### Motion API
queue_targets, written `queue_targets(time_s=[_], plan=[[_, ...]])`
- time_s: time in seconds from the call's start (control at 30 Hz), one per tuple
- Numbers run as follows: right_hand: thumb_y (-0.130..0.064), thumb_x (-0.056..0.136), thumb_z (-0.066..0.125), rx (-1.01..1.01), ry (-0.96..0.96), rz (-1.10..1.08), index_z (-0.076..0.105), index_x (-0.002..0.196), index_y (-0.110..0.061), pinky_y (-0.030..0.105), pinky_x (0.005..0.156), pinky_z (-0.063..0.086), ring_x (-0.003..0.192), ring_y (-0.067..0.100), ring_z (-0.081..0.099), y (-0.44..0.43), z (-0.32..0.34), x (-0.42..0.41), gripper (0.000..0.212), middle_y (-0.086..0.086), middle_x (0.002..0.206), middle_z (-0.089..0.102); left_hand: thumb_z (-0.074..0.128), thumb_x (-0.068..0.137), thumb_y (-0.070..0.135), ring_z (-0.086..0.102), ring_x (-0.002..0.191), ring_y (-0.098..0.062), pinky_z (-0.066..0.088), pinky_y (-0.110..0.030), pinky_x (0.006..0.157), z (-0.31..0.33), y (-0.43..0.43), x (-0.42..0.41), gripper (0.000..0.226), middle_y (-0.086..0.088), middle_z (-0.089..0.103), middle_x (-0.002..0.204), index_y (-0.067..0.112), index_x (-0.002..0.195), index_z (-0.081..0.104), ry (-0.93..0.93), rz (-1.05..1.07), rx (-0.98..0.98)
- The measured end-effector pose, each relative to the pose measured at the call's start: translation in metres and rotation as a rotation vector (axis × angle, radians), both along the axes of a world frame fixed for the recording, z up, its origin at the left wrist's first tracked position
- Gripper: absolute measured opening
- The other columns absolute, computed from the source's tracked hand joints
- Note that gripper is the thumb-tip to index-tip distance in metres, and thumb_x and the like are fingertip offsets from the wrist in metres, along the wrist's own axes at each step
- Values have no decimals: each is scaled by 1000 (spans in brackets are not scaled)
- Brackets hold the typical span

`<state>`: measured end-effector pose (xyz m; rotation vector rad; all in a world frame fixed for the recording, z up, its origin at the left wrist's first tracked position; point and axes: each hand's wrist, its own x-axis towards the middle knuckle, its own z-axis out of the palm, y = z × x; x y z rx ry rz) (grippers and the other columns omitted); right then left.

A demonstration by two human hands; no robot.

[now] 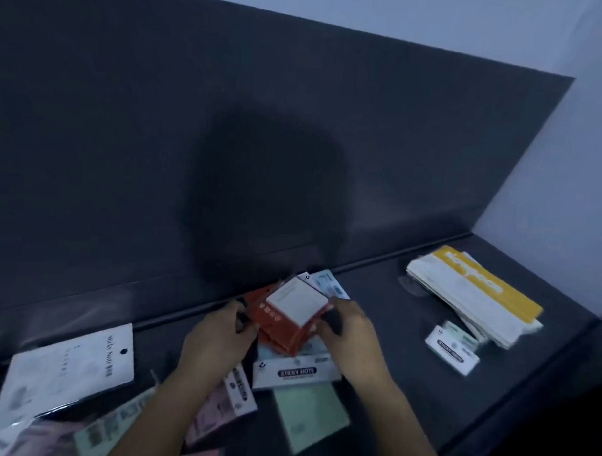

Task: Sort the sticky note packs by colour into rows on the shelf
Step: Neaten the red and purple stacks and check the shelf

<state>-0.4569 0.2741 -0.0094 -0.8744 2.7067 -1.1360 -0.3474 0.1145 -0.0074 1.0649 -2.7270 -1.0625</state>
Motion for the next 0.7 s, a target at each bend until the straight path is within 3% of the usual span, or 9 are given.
queue_targets(time_s=[0.13,0.23,0.27,0.37,0.47,0.57,0.7], plan=[[-21,88,60,20,-57,51,57,119,-9,22,83,36,106,23,50,-17,-18,-42,33,5,108,55,63,85,34,57,81,-17,44,-29,70,-7,8,-26,43,9,56,77,15,122,50,101,226,72],[-25,87,60,56,-102,114,53,126,-12,23,92,33,114,21,40,-28,-24,-54,42,6,118,53,68,83,20,55,73,-14,38,-22,59,-11,14,-35,34,8,53,73,12,113,53,248,357,160],[-23,86,62,30,-145,120,53,127,-12,24,93,34,114,20,41,-30,-25,-56,44,7,118,52,69,82,13,59,76,-17,42,-21,62,-11,15,-36,29,6,56,75,13,106,54,324,396,208],[-15,81,68,-136,-414,130,63,110,-10,25,84,46,101,19,57,-32,-22,-59,29,5,103,62,69,77,-5,64,88,-28,52,-36,77,-6,19,-37,32,-4,64,86,20,92,55,582,499,323],[-9,83,66,-264,-624,170,65,91,-18,15,68,48,83,10,62,-30,-11,-59,12,-6,88,66,65,79,-9,61,77,-25,51,-32,65,14,26,-33,33,-11,65,89,20,93,57,775,526,378],[-9,83,67,-361,-663,207,63,102,-21,7,57,44,80,4,60,-29,4,-55,23,-6,93,65,65,81,-3,64,72,-22,53,-31,62,36,34,-24,22,-10,69,86,14,94,60,907,506,474],[0,79,68,-502,-760,321,60,104,-19,19,61,52,83,10,68,-24,32,-39,33,-1,99,70,67,78,3,67,62,-13,54,-28,54,62,40,-4,14,-3,72,73,15,84,64,1058,510,520]])
